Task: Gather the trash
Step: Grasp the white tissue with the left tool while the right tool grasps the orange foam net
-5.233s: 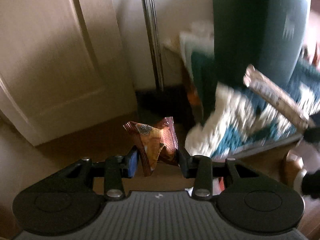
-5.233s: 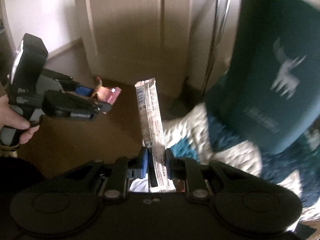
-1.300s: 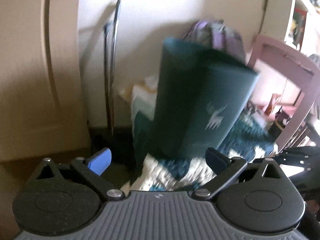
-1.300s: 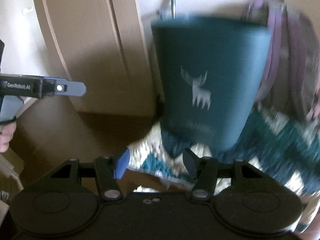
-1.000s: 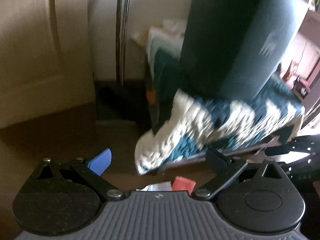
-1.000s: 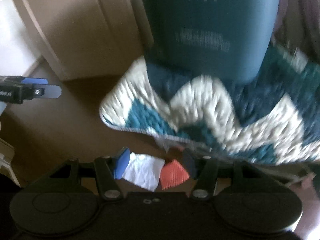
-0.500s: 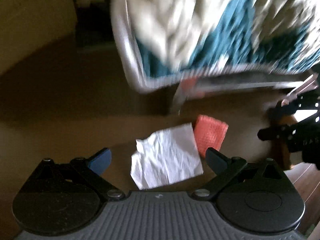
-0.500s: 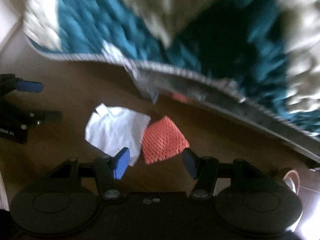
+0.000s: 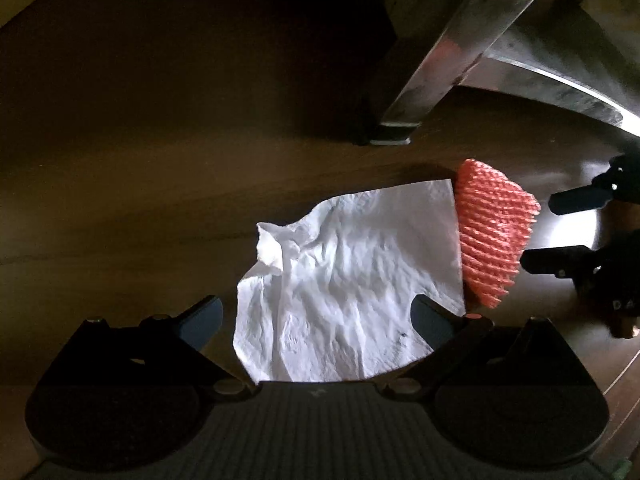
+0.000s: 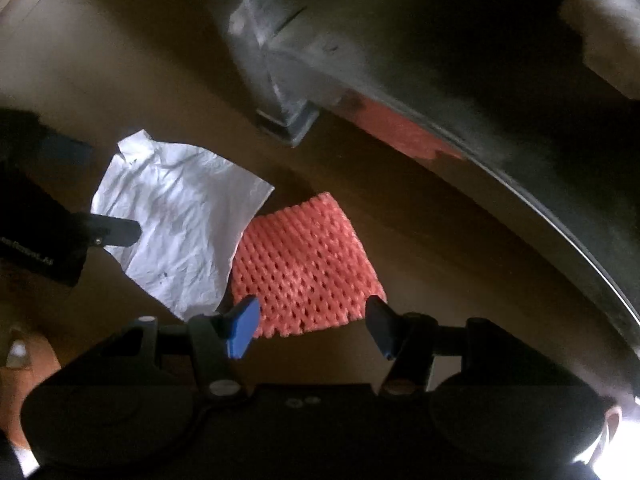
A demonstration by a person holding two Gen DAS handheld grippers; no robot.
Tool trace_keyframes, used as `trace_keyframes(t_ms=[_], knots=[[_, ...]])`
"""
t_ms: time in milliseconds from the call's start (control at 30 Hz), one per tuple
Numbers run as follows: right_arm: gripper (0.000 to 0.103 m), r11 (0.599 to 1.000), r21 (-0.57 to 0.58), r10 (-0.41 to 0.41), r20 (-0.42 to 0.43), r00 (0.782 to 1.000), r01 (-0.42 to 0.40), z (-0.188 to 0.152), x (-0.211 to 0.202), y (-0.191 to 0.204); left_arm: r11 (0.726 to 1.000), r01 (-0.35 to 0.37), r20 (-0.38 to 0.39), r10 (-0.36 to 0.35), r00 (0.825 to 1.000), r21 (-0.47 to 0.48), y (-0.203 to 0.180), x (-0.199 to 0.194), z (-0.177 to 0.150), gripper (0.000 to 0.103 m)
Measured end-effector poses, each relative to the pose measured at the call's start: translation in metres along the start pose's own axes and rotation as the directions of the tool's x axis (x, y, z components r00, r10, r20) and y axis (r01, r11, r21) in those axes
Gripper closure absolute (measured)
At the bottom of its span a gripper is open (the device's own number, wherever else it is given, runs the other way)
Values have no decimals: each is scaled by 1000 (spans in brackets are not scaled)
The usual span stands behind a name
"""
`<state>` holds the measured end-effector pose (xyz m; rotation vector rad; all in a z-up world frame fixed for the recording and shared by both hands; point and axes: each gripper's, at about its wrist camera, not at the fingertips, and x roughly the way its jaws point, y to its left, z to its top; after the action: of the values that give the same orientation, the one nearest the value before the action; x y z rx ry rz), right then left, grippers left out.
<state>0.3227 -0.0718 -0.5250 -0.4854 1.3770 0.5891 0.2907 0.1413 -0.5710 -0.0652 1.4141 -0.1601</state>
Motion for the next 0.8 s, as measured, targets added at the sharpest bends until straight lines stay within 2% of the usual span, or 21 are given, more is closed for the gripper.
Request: trace_keyframes(t_ms=[167, 267, 367, 500, 633, 667, 733, 767, 800], knots=[[45, 1000, -6, 0, -22, 1000, 0, 7, 22, 1, 999, -7, -12, 7, 1000, 35, -6, 18, -2, 3], [43, 1000, -3, -3, -17, 1000, 2, 7, 27, 1, 999, -20, 11, 19, 1000, 45, -9, 21, -3, 4], [43, 1000, -22, -18, -4, 1000, 18, 4, 27, 5, 998, -31, 13, 30, 999, 55, -15, 26, -5, 15], [45, 997, -57, -57, -1, 998, 57, 3, 26, 13, 995, -52, 28, 50, 998, 87, -28, 30, -9, 19], [48, 995, -56, -82, -4, 997, 81, 5, 27, 19, 987, -106, 61, 99, 993, 121, -41, 27, -12, 49], [50, 995, -60, -84, -3, 996, 84, 5, 26, 20, 987, -104, 65, 96, 993, 121, -42, 27, -12, 61], [65, 993, -80, -87, 0, 996, 87, 6, 27, 26, 988, -100, 66, 93, 994, 121, -46, 25, -12, 72], [69, 992, -91, -85, 0, 996, 85, 6, 26, 29, 988, -96, 63, 89, 994, 122, -48, 26, -13, 75], [78, 991, -102, -83, -2, 997, 82, 6, 25, 30, 988, -93, 59, 87, 994, 121, -48, 26, -13, 77]])
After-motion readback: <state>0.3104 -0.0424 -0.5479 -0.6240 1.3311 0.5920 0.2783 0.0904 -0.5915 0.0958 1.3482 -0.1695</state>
